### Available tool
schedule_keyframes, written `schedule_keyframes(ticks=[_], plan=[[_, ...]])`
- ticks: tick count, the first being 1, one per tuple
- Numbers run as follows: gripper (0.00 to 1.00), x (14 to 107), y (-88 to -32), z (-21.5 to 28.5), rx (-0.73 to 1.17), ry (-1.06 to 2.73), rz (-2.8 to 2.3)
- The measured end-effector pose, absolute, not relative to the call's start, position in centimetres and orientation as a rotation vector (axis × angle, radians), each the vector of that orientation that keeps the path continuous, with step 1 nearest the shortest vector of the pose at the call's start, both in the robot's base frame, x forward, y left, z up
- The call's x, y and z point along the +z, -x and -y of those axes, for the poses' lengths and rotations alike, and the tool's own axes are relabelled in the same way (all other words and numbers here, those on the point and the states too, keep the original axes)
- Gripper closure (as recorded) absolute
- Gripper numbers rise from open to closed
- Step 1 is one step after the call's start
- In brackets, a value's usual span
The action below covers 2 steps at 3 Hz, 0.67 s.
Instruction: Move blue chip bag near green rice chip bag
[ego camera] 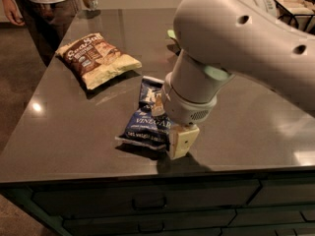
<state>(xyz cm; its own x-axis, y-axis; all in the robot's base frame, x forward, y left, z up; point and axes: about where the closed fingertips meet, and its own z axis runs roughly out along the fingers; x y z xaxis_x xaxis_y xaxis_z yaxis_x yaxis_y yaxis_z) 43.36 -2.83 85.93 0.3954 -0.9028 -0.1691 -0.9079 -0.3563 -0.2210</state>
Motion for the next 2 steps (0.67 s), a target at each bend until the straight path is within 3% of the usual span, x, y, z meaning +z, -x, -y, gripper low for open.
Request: schedule_keyframes(ticks=[2], plan=[[0.87,87.4,-45.7,3.7,-0.038,2.269,-1.687]])
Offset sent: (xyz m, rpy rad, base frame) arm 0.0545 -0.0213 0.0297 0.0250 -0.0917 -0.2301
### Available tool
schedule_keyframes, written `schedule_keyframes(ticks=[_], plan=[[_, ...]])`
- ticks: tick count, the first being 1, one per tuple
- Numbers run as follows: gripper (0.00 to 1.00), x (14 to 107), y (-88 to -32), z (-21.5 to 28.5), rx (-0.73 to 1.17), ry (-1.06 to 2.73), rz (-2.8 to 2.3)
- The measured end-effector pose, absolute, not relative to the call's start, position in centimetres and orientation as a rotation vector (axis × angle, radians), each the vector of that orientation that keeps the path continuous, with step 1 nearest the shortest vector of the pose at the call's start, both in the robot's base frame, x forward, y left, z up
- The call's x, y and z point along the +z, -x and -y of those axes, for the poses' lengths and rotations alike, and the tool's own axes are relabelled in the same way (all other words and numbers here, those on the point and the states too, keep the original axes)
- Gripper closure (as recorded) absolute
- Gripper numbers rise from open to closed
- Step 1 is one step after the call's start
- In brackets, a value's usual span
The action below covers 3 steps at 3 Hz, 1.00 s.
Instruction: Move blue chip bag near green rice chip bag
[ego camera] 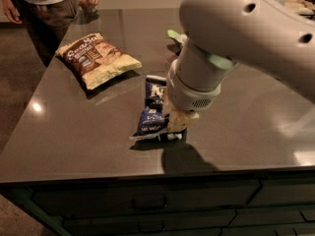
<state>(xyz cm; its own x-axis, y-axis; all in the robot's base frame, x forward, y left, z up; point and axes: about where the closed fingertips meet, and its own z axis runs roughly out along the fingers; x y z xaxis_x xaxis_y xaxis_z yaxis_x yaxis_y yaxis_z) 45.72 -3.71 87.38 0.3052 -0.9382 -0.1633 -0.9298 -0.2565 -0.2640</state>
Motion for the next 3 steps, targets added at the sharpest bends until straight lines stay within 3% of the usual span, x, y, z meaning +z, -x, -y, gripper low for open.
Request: schedule_keyframes(ticks=[1,3], plan=[[1.00,88.7,-49.0,5.3,-0.082,2.133,-1.788],[1.00,91.0,-55.9,8.9,-0.205,1.841,-1.957]])
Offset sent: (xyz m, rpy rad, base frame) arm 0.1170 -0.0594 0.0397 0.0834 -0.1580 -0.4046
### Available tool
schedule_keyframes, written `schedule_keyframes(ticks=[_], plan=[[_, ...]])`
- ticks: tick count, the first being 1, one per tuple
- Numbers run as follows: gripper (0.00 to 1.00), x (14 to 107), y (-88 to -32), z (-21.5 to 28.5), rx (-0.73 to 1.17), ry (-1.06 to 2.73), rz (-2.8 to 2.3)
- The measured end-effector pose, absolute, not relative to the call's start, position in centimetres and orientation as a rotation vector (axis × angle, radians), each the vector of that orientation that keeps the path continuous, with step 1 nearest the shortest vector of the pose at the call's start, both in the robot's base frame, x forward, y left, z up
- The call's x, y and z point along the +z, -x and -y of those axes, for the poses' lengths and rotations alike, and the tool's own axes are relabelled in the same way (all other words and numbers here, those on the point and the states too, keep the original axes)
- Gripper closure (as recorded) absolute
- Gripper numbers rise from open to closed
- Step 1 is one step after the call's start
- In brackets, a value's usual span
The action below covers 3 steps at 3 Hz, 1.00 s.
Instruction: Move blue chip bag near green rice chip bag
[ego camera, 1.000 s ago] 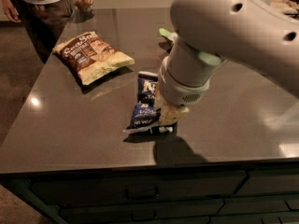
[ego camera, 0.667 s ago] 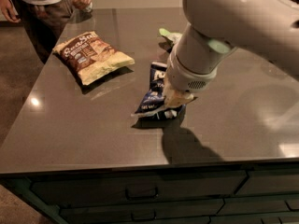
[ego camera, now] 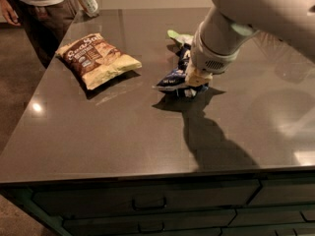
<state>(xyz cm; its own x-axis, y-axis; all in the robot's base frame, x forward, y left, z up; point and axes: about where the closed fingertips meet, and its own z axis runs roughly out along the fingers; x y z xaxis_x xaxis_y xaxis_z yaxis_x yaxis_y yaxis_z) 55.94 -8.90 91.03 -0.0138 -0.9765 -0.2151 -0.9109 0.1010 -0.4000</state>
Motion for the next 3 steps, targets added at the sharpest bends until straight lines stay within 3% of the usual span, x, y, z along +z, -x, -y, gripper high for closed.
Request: schedule_keyframes(ticks=[1,3], plan=[[0.82,91.2,-58.6,11.4,-0.270,1.716,-2.037],[0.37,90.2,-59.4,13.9,-0.286,1.634,-2.099]])
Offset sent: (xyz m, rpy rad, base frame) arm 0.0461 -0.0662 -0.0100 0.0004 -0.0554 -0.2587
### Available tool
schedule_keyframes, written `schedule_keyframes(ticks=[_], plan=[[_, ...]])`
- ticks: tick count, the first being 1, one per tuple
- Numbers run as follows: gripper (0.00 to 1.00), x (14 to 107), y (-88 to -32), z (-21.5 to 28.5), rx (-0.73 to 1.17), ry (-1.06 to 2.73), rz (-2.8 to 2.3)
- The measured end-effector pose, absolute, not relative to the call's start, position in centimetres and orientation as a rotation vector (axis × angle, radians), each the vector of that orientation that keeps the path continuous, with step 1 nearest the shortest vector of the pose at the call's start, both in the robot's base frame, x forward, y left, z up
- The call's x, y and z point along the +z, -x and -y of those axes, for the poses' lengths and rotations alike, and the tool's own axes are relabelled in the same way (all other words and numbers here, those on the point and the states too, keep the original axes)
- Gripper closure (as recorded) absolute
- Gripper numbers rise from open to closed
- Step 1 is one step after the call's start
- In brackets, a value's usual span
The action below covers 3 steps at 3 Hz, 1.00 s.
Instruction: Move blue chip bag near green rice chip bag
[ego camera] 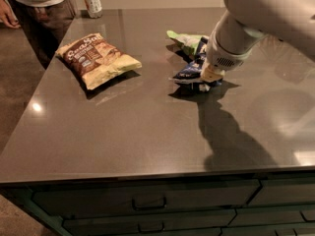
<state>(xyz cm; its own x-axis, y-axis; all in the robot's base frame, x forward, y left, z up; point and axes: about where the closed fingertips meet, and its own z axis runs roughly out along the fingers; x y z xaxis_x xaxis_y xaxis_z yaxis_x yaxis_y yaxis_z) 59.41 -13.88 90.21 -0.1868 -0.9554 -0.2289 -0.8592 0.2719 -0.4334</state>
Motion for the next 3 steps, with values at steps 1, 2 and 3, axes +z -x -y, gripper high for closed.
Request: schedule_keyframes(ticks=[1,2,3], plan=[[0.13,90.23,-59.34,13.86,-0.287,1.635,-2.098],[0.00,90.26,-59.28,13.85,-0.288,1.636,-2.097],[0.00,90.27,-59.28,13.84,-0.288,1.636,-2.097]])
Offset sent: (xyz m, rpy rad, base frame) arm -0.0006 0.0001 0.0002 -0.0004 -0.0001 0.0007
